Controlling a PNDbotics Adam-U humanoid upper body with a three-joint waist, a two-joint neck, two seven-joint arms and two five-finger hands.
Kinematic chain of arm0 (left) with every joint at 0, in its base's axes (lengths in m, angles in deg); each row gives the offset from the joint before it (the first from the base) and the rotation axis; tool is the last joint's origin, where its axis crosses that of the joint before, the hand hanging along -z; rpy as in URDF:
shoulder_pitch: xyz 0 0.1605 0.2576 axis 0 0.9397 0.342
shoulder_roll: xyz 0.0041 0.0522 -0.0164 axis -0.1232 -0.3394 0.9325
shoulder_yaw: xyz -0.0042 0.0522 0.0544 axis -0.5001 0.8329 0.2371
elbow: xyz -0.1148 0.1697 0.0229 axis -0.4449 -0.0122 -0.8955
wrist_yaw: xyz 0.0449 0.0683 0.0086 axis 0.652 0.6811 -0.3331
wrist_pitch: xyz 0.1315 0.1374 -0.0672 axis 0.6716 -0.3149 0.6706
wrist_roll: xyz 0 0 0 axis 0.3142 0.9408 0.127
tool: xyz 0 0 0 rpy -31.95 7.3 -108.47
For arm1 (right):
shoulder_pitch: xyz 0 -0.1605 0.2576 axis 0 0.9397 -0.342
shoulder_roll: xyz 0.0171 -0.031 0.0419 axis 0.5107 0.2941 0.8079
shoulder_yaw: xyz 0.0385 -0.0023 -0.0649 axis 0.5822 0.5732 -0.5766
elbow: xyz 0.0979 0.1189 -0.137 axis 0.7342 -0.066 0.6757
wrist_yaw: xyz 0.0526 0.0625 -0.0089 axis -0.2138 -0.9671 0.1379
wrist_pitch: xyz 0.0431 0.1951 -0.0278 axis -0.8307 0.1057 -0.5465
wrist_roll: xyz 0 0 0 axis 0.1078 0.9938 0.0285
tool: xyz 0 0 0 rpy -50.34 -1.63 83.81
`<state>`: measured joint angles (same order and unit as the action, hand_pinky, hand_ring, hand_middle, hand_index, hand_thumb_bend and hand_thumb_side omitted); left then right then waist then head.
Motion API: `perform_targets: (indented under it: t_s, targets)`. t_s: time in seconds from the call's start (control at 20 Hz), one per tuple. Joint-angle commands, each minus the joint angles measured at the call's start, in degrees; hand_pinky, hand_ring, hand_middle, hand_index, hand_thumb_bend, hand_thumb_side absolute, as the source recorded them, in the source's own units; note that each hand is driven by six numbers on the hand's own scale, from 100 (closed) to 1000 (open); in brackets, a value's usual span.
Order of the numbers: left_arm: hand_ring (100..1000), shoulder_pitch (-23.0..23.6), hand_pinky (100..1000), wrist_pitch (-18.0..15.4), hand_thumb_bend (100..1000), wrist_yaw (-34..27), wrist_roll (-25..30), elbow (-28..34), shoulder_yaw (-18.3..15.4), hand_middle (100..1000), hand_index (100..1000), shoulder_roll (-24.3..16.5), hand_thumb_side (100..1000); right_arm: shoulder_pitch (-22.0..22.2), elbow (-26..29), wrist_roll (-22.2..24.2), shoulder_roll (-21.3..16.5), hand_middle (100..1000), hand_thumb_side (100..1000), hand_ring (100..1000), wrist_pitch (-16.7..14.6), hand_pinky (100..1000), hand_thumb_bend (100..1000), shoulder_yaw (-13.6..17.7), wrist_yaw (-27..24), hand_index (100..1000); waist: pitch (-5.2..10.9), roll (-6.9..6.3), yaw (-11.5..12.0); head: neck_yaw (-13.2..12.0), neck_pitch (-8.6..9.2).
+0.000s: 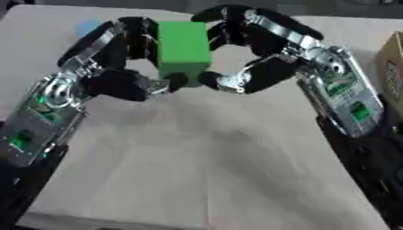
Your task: Pick up the objects with one hand, pass them to the other hand, and then place them into the box on the other side of the table.
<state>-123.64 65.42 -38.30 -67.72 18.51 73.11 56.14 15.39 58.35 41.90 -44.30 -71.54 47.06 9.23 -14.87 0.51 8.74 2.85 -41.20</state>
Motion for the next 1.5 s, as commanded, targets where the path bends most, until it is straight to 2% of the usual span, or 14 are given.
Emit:
perform_targets:
  t_s: [0.05, 1.05, 1.5]
  targets:
    - [478, -1.0, 556, -0.6, 100, 0.6, -0.1, 0.6, -0.4, 401, 570, 0.6, 100, -1.3, 0.5, 0.2, 0.2, 844, 100, 780, 0.4, 787, 421, 0.4, -0.6, 850, 1.84, 0.62, 0.0, 0.1, 0.46]
    - [480, -1.4, 562, -1.7, 100, 2.1, 0.5, -1.8, 0.0, 402, 572, 3.1, 100, -0.9, 0.8, 0.9, 0.1, 815, 100, 773, 2.4, 785, 387, 0.3, -3.8, 821, 1.56, 0.5, -0.2, 0.1, 0.38]
    - [492, -1.5, 576, -1.9, 100, 2.0, 1.4, -2.7, -0.2, 413, 581, 3.5, 100, -0.7, 0.9, 0.8, 0.0, 714, 100, 761, 3.1, 787, 326, 0.5, -5.2, 727, 1.5, 0.39, -0.4, 0.3, 0.16]
